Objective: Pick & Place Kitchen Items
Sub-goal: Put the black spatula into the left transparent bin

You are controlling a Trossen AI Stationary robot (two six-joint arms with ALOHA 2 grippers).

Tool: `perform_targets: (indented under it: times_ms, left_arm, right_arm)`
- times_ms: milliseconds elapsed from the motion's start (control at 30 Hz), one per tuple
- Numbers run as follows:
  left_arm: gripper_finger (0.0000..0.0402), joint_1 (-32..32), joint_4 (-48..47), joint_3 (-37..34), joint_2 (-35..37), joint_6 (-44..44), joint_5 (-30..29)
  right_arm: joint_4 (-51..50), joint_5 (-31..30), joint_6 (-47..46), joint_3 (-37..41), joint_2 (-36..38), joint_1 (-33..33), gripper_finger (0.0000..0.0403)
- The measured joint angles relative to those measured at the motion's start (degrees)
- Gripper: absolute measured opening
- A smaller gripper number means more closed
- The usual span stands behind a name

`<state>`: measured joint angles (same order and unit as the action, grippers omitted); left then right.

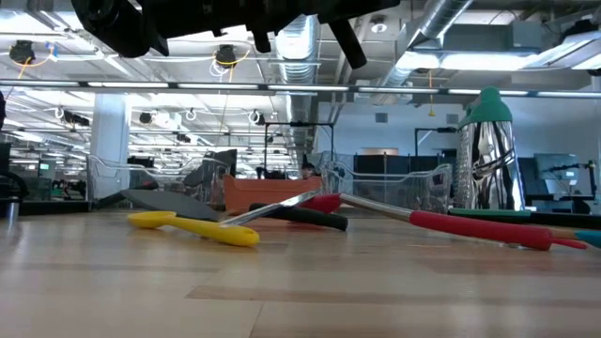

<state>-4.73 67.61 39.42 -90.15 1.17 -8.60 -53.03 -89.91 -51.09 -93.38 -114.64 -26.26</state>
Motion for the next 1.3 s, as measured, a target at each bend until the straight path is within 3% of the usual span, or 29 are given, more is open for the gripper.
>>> perform_targets:
  times_ms: [233,433,600,1000,1300]
  left_arm:
    - [0.0185,1.34,-0.42,0.96,0.00,-0.07,1.10]
    - [0.0187,1.70,-0.83,1.10,0.00,-0.17,1.55]
    - [0.0158,1.70,-0.83,1.11,0.00,-0.17,1.59]
    - [0.0032,1.68,-1.00,1.14,0.00,-0.21,1.69]
    - [0.0026,1.68,-1.67,1.14,0.00,-0.05,1.59]
  right_arm:
    - [0.38,-0.15,-0.02,0.00,0.01,0.02,0.0094]
    - [0.37,0.07,0.23,0.00,0.01,0.02,0.0094]
    - [0.37,0.07,0.24,0.00,0.01,0.02,0.0094]
    - [0.40,0.09,0.00,0.02,0.01,0.04,0.0094]
    - [0.78,1.11,-0.16,0.02,0.01,0.04,0.0094]
